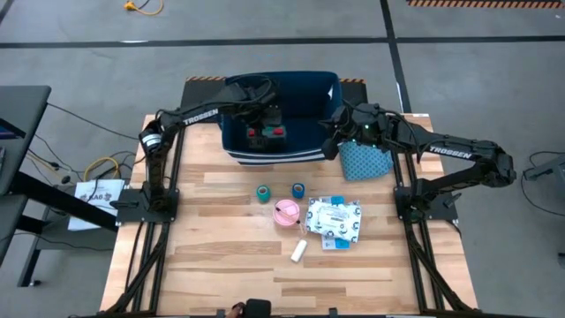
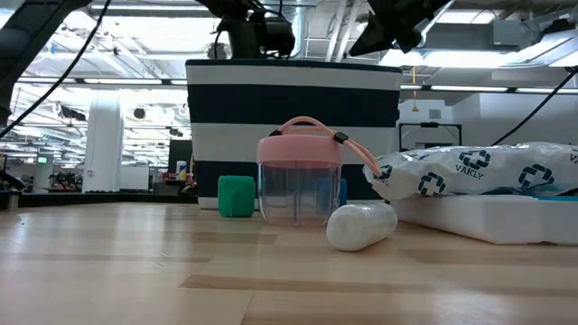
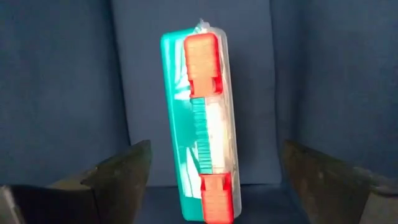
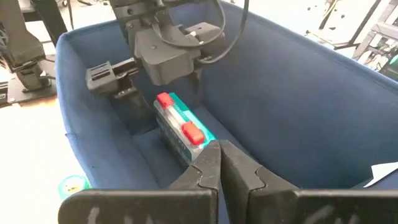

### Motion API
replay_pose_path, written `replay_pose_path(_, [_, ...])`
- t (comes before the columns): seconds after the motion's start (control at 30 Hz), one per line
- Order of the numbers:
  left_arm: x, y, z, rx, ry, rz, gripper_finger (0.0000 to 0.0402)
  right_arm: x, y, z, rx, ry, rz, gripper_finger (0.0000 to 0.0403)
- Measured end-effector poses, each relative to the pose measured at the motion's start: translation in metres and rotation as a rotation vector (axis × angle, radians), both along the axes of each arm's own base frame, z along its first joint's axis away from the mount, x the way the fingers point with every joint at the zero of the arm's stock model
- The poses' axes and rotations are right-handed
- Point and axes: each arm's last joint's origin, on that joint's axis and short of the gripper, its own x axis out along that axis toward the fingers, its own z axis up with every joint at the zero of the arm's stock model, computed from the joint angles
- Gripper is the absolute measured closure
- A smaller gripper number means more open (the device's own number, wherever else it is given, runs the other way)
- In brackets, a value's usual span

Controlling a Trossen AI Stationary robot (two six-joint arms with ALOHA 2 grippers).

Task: Pick & place medical supplies in basket/bin
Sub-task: Put the pink bottle into the bin

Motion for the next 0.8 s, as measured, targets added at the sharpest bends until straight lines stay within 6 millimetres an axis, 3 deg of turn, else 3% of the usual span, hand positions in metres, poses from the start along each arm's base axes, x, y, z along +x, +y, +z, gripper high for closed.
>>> replay_pose_path(0.43, [0.002,-0.004,0.003,0.015,-0.007,-0.02,0.0053,0.0,0.0,0.0,0.0,0.0,0.001,0.0403])
replay_pose_path(0.8, [-0.003,-0.016,0.026,0.114,-0.053,-0.052,0.0053,0.0,0.0,0.0,-0.001,0.001,0.0,0.0403])
